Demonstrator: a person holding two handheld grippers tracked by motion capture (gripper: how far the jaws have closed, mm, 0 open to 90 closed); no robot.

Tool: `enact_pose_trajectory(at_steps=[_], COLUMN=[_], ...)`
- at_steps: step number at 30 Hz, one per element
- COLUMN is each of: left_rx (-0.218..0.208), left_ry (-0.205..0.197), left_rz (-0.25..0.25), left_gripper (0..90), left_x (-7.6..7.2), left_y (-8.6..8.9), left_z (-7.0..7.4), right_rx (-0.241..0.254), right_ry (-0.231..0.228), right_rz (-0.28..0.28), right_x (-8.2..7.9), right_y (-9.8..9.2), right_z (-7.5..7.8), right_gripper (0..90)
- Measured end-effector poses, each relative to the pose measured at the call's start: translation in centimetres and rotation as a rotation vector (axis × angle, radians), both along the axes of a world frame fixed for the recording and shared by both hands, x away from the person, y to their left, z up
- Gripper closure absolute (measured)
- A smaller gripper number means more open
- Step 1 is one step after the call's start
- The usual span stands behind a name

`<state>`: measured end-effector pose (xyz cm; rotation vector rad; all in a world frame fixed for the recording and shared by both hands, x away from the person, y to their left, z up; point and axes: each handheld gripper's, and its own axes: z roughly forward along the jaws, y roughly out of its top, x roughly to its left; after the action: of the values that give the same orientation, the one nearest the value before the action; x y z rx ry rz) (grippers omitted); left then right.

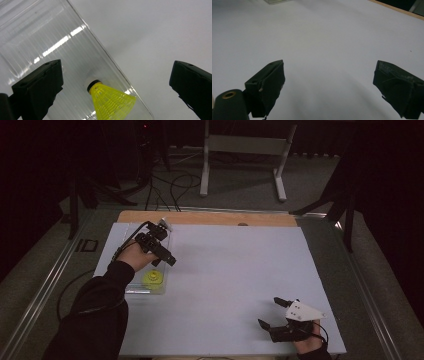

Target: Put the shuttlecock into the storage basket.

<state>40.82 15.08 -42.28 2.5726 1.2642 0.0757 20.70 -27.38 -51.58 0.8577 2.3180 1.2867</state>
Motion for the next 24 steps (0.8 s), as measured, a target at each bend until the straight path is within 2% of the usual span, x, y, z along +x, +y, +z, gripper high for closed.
enact_pose_trajectory(at_steps=[2, 4, 11, 19, 24], left_rx=[-0.009, -0.041, -0.080, -0.136, -0.200], left_ry=[-0.020, -0.033, -0.087, -0.120, -0.134], left_rz=[-0.011, -0.031, -0.104, -0.193, -0.260], left_gripper=[0.0, 0.0, 0.0, 0.0, 0.0], left_x=[-0.2, -0.4, -1.3, -2.5, -3.4], left_y=[-0.1, -0.3, -1.7, -3.7, -5.2], left_z=[0.2, 0.5, 0.8, 0.8, 0.6], right_rx=[-0.001, 0.000, -0.003, -0.002, -0.002], right_ry=[0.000, 0.002, 0.003, 0.002, 0.003], right_rz=[-0.001, -0.001, 0.000, -0.001, 0.000], right_x=[0.0, 0.0, 0.0, 0.0, 0.0], right_y=[0.0, 0.0, 0.0, 0.0, 0.0], right_z=[0.0, 0.0, 0.0, 0.0, 0.0], right_gripper=[10.4, 10.4, 10.4, 10.4, 10.4])
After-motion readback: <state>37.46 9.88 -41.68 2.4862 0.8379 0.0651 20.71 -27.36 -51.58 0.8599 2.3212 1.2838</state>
